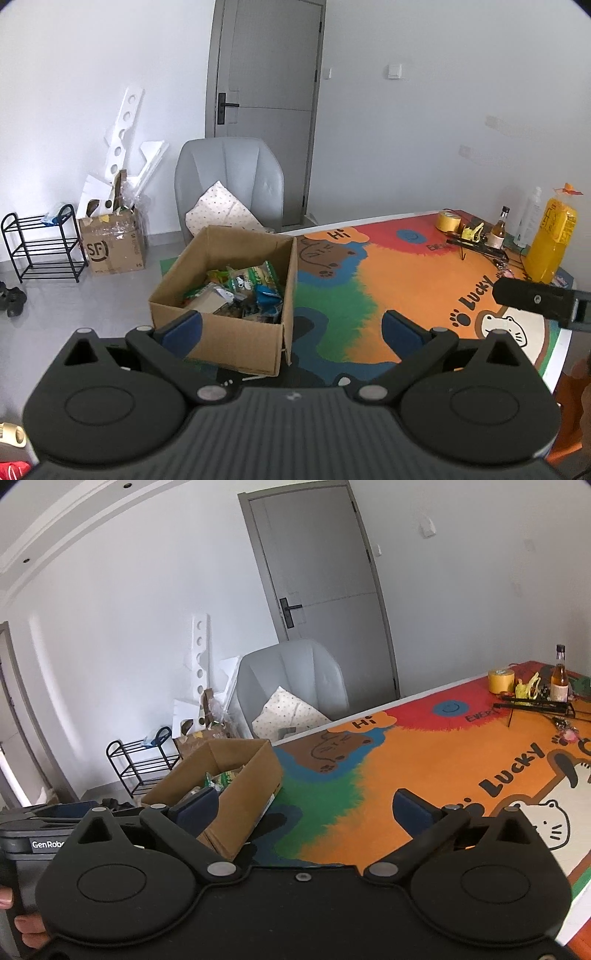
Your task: Organize snacks
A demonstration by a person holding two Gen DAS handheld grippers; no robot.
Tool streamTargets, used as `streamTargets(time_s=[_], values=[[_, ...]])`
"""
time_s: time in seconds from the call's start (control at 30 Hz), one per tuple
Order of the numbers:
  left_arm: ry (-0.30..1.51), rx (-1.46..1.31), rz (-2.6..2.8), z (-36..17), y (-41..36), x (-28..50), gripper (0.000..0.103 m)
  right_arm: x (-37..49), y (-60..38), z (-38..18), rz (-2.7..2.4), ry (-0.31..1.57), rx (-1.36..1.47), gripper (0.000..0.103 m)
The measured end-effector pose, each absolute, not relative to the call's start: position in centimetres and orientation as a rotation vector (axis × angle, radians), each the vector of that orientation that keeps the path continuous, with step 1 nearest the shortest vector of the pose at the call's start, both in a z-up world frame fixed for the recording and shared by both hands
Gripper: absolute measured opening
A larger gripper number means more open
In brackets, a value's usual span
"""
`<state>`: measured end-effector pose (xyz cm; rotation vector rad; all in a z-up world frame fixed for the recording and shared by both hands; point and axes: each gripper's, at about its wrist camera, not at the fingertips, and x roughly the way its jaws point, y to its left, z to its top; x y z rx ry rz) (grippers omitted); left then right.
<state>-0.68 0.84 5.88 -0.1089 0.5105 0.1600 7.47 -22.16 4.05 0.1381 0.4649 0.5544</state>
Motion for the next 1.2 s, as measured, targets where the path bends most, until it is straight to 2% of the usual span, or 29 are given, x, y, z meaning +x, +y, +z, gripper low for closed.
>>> streamTargets(time_s=[0.5, 1.2], values=[[0.532, -0.068, 0.091, 7.2, 0.1, -4.5, 0.103, 4.4, -24.5, 5.1, 0.604, 0.489, 0.145, 0.103], [0.547, -0.138, 0.09, 7.0, 2.2, -4.8, 0.103, 3.3, -24.2, 5.0, 0.637, 0.533, 0.09, 0.103]])
